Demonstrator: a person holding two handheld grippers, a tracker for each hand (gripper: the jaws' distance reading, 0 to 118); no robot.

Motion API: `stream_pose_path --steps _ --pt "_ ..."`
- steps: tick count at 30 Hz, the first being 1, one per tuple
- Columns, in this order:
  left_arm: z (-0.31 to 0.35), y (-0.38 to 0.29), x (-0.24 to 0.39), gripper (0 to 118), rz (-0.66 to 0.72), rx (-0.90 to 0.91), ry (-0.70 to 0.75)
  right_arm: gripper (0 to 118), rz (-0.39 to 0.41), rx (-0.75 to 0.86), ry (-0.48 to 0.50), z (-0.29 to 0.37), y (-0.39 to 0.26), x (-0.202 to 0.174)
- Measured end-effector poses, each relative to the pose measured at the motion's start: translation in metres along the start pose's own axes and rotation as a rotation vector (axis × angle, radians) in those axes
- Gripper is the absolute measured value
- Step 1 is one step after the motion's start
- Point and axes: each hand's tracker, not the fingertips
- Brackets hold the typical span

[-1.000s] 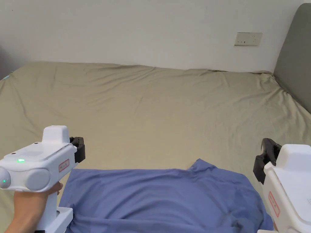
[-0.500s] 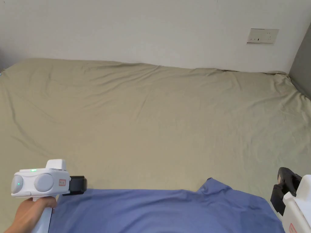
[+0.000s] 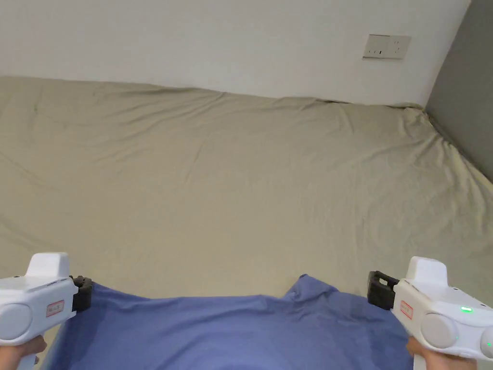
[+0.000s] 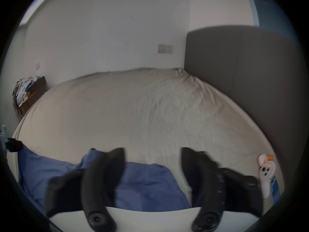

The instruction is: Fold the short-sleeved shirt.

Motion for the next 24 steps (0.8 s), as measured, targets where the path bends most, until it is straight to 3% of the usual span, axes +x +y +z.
stream_pose_path --steps 1,5,6,8,9,10,11,12,13,14,16,20,24 --pt "0.009 0.001 0.003 6 -0.018 0.014 -0.009 109 -0.003 -0.038 0.009 -0.015 0.001 0.000" --pt "0.033 0.004 0.010 6 -0.066 0.048 -0.019 107 0.013 -0.256 -0.014 -0.069 -0.005 0.000" --pt "0.036 0.003 0.011 6 -0.073 0.053 -0.020 105 0.048 -0.291 -0.029 -0.077 -0.007 -0.001" --pt "0.035 0.003 0.009 6 -0.084 0.054 -0.016 84 0.114 -0.313 0.008 -0.081 -0.014 -0.007" --pt "0.036 0.002 0.008 6 -0.082 0.053 -0.017 74 0.077 -0.286 0.070 -0.079 -0.018 -0.006" --pt "0.037 0.002 0.007 6 -0.080 0.051 -0.018 64 0.055 -0.265 0.031 -0.074 -0.017 -0.006" --pt "0.031 0.000 0.001 6 -0.075 0.049 -0.015 49 0.048 -0.268 0.046 -0.069 -0.014 -0.007" --pt "0.032 -0.001 0.000 6 -0.069 0.050 -0.012 19 0.064 -0.261 0.069 -0.064 -0.013 -0.011" --pt "0.033 -0.002 -0.002 6 -0.062 0.050 -0.009 5 0.090 -0.257 0.096 -0.055 -0.014 -0.016" --pt "0.035 -0.003 -0.003 6 -0.047 0.049 -0.004 5 0.128 -0.243 0.053 -0.046 -0.012 -0.021" --pt "0.036 -0.009 -0.010 6 -0.032 0.054 0.007 5 0.168 -0.176 0.058 -0.021 -0.008 -0.022" --pt "0.055 -0.023 -0.020 6 0.011 0.059 0.035 5 0.125 -0.085 0.137 0.065 0.002 -0.017" --pt "0.086 -0.042 -0.028 6 0.062 0.069 0.060 5 0.067 0.000 0.207 0.126 -0.005 0.019"
